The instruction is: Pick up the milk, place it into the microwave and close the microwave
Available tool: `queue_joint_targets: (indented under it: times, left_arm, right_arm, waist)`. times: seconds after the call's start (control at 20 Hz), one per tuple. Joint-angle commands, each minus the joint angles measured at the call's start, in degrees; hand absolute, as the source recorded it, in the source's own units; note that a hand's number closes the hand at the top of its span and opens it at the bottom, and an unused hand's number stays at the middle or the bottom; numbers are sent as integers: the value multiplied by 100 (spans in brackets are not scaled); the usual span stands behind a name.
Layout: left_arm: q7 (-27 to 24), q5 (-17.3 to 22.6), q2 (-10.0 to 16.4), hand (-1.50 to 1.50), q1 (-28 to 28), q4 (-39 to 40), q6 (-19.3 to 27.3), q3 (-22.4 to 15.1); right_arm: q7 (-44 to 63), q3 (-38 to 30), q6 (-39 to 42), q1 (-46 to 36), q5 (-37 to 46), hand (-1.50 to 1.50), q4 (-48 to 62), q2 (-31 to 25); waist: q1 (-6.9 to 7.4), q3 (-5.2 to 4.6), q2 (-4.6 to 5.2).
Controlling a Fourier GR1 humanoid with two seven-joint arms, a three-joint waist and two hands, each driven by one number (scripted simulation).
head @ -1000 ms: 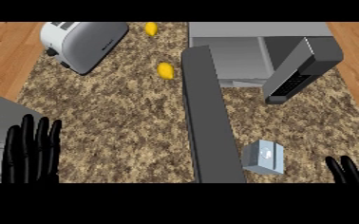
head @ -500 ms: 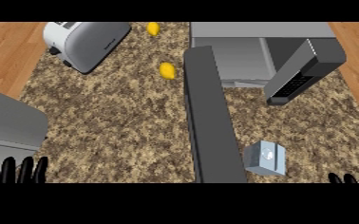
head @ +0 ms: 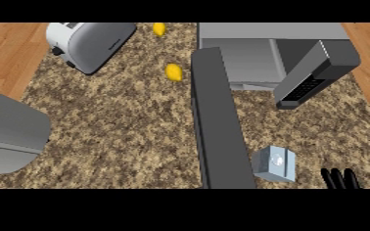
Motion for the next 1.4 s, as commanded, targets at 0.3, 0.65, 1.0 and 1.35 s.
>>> queue_joint_targets:
  times: [0.3,0.65,1.0,1.35]
  left_arm:
    - [-1131,74,215,-150,974,187,-285,-127]
    - [-1182,344,309,-150,1007,109,-338,45]
    - [-1961,661,547,-150,1636,261,-746,327]
    - [-2386,930,684,-150,1896,533,-1100,549]
  right_arm:
    - [-197,16,-475,-740,851,-150,1198,191]
    - [-363,-520,-636,-1409,790,-150,2343,255]
    - [-447,-1352,-743,-2260,480,-150,3268,212]
    - [-1336,-1849,-257,-2520,-54,-150,4362,-158]
  waist:
    - [28,5,6]
    - [4,9,25]
    - [47,9,19]
    - [36,10,15]
